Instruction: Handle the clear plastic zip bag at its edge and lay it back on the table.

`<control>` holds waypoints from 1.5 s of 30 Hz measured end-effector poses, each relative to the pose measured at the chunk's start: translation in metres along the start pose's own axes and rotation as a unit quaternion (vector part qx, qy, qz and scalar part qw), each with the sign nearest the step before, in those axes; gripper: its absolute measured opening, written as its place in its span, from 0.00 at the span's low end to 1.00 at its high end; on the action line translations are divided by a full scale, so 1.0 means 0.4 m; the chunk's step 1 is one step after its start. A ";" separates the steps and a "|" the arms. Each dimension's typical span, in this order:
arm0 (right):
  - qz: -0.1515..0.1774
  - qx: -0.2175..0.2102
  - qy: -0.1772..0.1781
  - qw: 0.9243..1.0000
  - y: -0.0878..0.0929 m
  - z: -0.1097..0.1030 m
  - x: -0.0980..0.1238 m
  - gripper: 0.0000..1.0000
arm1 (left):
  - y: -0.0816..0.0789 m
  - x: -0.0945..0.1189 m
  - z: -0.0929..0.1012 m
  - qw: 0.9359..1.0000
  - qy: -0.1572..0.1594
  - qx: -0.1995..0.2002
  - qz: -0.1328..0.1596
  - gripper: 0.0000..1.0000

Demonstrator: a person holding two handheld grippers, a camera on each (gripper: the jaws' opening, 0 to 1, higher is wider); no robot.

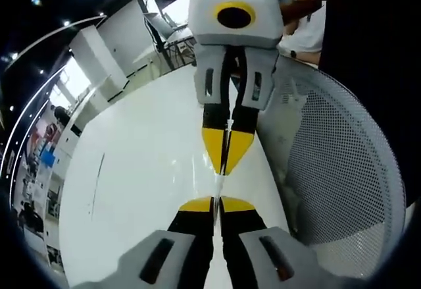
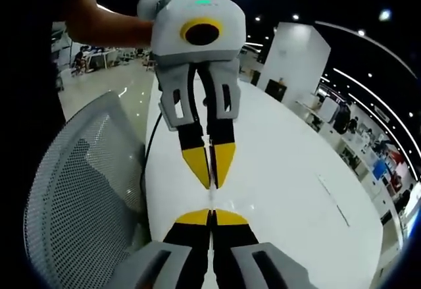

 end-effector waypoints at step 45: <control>-0.016 0.014 -0.026 0.999 -0.013 -0.010 -0.038 0.00 | -0.007 -0.025 0.017 0.999 0.028 0.002 -0.021 0.00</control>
Point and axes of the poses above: the point that each gripper's makers call its tool centre point, and the gripper's own axes: x roughly backward along the fingers, z roughly to its right, y roughly out of its underside, the point moved 7 cm from there along x, roughly backward along the fingers, and after that the axes turned 14 degrees about z, right-handed, at the moved point
